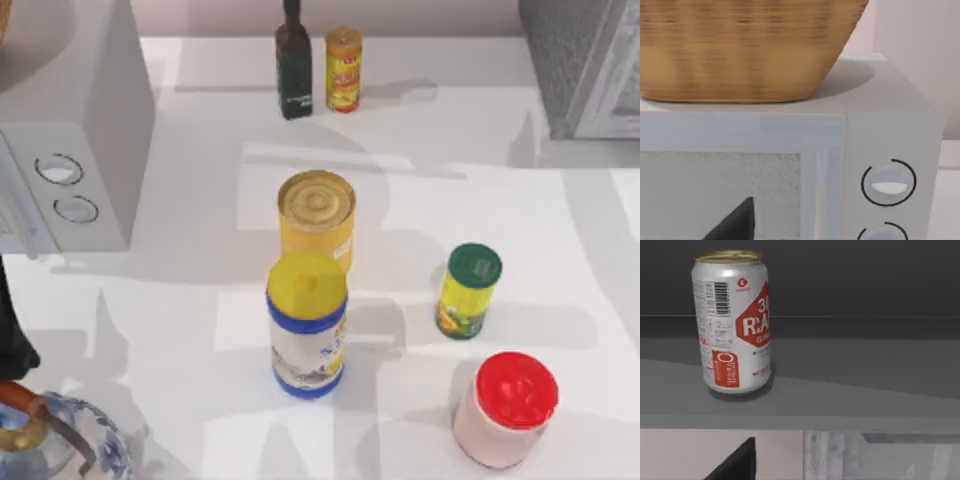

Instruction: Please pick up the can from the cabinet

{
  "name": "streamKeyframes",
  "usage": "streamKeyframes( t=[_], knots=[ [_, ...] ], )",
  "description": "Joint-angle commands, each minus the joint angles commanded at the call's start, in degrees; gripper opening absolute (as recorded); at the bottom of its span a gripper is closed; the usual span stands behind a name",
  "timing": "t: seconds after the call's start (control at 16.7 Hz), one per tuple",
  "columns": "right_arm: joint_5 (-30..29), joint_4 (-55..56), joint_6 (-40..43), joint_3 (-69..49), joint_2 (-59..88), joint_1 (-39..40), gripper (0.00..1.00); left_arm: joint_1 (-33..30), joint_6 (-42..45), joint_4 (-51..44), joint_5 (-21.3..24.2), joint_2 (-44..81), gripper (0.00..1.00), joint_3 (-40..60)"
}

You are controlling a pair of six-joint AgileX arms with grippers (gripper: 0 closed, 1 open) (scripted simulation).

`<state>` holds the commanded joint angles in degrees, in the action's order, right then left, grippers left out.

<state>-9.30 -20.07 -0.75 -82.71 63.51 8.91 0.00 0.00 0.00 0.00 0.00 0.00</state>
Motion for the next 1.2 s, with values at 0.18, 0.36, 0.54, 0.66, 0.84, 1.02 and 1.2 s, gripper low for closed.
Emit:
streamKeyframes(
  t=[0.18, 0.36, 0.54, 0.66, 0.84, 1.02, 1.2],
  knots=[
    [-1.19, -2.41, -0.09, -10.75, 7.75, 1.05, 1.00, 0.00, 0.00, 0.00, 0.00, 0.00, 1.00, 0.00],
    [-1.88, -3.69, -0.14, -16.37, 11.98, 1.60, 1.00, 0.00, 0.00, 0.00, 0.00, 0.00, 1.00, 0.00],
    [-1.97, -3.85, -0.15, -17.09, 12.54, 1.67, 1.00, 0.00, 0.00, 0.00, 0.00, 0.00, 1.00, 0.00],
    [-1.97, -3.85, -0.15, -17.09, 12.54, 1.67, 1.00, 0.00, 0.00, 0.00, 0.00, 0.00, 1.00, 0.00],
    [-2.70, -3.14, -0.15, -16.44, 12.31, 2.23, 1.00, 0.00, 0.00, 0.00, 0.00, 0.00, 1.00, 0.00],
    [-6.63, -0.40, -0.12, -13.82, 12.50, 6.27, 1.00, 0.00, 0.00, 0.00, 0.00, 0.00, 1.00, 0.00],
    [-11.55, 2.91, -0.07, -10.85, 12.77, 10.94, 1.00, 0.00, 0.00, 0.00, 0.00, 0.00, 1.00, 0.00]
  ],
)
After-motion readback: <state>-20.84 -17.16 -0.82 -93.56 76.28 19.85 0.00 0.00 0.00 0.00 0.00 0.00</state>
